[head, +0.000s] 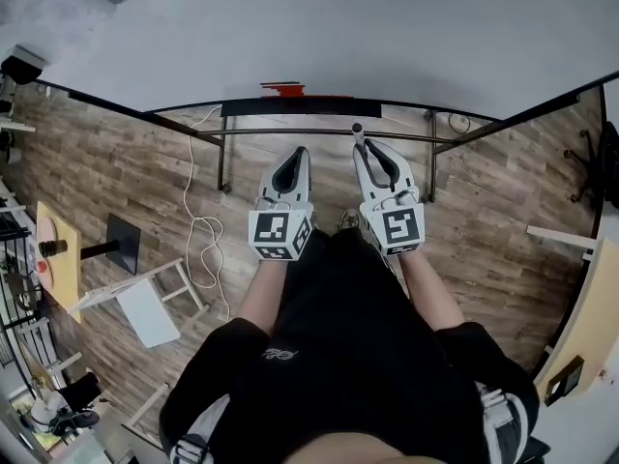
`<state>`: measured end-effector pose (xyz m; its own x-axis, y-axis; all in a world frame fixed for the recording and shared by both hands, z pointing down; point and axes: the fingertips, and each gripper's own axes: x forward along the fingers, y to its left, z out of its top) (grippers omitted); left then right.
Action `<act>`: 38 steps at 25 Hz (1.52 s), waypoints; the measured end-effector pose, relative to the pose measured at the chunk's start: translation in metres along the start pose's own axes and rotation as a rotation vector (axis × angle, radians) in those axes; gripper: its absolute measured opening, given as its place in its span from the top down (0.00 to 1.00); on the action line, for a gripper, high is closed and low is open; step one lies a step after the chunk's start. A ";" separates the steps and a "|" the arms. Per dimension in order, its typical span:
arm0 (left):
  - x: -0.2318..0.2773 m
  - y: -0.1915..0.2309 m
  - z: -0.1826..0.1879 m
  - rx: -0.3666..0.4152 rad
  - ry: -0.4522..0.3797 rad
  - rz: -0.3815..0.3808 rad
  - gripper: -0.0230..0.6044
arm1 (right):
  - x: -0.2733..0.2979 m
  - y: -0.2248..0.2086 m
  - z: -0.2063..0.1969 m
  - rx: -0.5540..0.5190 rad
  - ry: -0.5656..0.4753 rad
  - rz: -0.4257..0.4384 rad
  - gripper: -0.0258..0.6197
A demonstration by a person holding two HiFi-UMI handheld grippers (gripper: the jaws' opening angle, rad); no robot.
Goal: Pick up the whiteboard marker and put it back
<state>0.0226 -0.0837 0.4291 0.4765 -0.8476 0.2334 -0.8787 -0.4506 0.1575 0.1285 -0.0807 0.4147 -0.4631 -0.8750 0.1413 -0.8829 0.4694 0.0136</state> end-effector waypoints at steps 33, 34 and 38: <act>0.019 -0.073 -0.014 -0.012 0.016 -0.241 0.95 | -0.087 -0.049 -0.003 0.031 0.012 -0.272 0.87; 0.026 -0.074 -0.014 -0.013 0.017 -0.219 0.95 | -0.083 -0.057 -0.004 0.022 0.014 -0.248 0.87; 0.054 -0.077 -0.013 -0.028 0.022 -0.120 0.95 | -0.058 -0.080 -0.002 -0.083 0.047 -0.116 0.87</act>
<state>0.1166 -0.0912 0.4420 0.5790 -0.7815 0.2324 -0.8143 -0.5402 0.2121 0.2257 -0.0671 0.4073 -0.3525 -0.9184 0.1798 -0.9198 0.3754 0.1142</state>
